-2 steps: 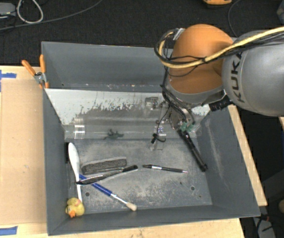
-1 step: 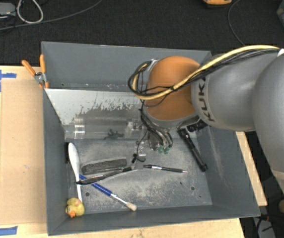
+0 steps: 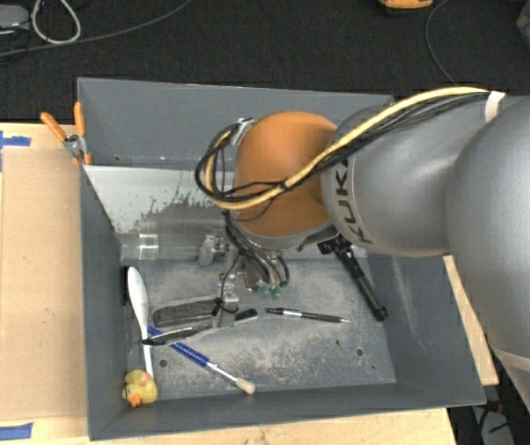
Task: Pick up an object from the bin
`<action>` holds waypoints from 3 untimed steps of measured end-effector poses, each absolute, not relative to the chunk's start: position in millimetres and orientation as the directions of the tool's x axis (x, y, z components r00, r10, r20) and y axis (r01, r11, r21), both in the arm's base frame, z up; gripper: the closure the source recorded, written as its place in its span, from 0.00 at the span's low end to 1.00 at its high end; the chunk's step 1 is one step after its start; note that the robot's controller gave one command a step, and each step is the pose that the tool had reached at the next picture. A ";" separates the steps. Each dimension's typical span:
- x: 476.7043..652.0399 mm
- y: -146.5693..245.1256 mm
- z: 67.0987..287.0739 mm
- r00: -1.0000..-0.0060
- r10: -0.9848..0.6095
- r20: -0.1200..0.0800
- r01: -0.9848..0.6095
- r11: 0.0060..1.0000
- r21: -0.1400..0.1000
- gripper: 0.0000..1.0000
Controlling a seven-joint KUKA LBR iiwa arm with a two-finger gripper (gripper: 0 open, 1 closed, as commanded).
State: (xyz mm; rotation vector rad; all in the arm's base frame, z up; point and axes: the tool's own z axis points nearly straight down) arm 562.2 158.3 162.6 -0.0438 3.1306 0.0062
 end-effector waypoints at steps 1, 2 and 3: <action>568.3 145.7 122.8 -0.998 -0.065 0.003 -0.065 0.998 0.000 0.00; 563.2 128.8 66.7 -1.000 -0.010 -0.007 -0.010 1.000 0.003 0.00; 563.8 117.3 70.0 -0.997 -0.077 -0.008 -0.077 0.997 0.004 1.00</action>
Offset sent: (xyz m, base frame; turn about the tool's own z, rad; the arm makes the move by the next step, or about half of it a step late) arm 0.0025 -0.0290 -0.0926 0.0177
